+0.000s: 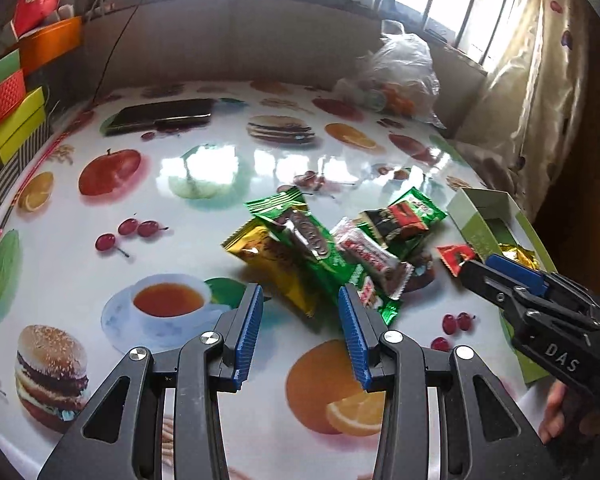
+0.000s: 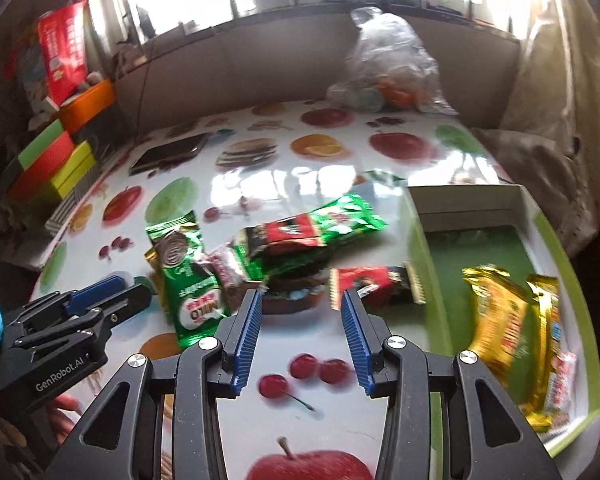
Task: Organize snacks
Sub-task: 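Move both open tools back from the box to the snack pile, then grasp white-red milk candy with right tool while left tool grasps green MILO packet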
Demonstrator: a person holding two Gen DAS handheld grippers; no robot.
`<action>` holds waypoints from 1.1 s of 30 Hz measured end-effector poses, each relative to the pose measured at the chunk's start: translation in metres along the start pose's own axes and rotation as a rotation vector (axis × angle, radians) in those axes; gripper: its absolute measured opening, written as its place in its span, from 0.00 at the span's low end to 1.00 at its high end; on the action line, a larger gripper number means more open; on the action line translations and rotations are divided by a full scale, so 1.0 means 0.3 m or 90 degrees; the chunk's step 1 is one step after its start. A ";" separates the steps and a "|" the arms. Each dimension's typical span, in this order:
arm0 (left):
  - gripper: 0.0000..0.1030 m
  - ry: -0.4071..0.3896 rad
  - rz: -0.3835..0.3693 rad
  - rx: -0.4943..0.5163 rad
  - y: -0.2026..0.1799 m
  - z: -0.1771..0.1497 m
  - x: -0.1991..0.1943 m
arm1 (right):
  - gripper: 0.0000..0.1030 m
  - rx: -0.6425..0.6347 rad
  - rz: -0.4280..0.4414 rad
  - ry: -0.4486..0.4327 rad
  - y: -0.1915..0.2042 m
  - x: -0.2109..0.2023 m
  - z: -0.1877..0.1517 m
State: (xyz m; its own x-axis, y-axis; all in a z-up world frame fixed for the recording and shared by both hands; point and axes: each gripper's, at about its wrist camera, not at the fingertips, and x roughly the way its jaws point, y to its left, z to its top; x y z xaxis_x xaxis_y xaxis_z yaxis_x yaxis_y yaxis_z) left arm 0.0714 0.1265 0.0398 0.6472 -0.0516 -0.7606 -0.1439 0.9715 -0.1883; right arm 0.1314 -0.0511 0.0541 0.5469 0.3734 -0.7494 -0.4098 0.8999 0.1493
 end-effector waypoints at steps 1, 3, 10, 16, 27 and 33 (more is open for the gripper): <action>0.39 0.002 0.002 -0.001 0.007 -0.001 0.002 | 0.39 -0.010 0.008 0.005 0.016 0.018 0.005; 0.39 0.002 0.007 -0.007 0.022 -0.002 0.004 | 0.39 -0.025 0.019 0.009 0.040 0.048 0.017; 0.40 0.005 0.009 -0.020 0.058 0.002 0.018 | 0.40 -0.079 0.038 0.045 0.108 0.157 0.047; 0.40 0.007 0.008 -0.031 0.084 0.006 0.025 | 0.40 -0.107 0.036 0.064 0.138 0.214 0.054; 0.40 0.005 0.010 -0.044 0.109 0.010 0.022 | 0.35 -0.148 0.007 0.056 0.174 0.264 0.072; 0.40 0.005 0.008 -0.043 0.112 0.013 0.018 | 0.18 -0.147 0.013 0.061 0.189 0.270 0.062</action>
State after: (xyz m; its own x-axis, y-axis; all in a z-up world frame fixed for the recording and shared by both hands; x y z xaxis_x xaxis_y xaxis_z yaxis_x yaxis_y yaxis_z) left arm 0.0731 0.1597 0.0317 0.6393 -0.0410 -0.7679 -0.2031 0.9541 -0.2200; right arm 0.1661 0.0345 0.0139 0.4692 0.3574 -0.8075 -0.5821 0.8128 0.0215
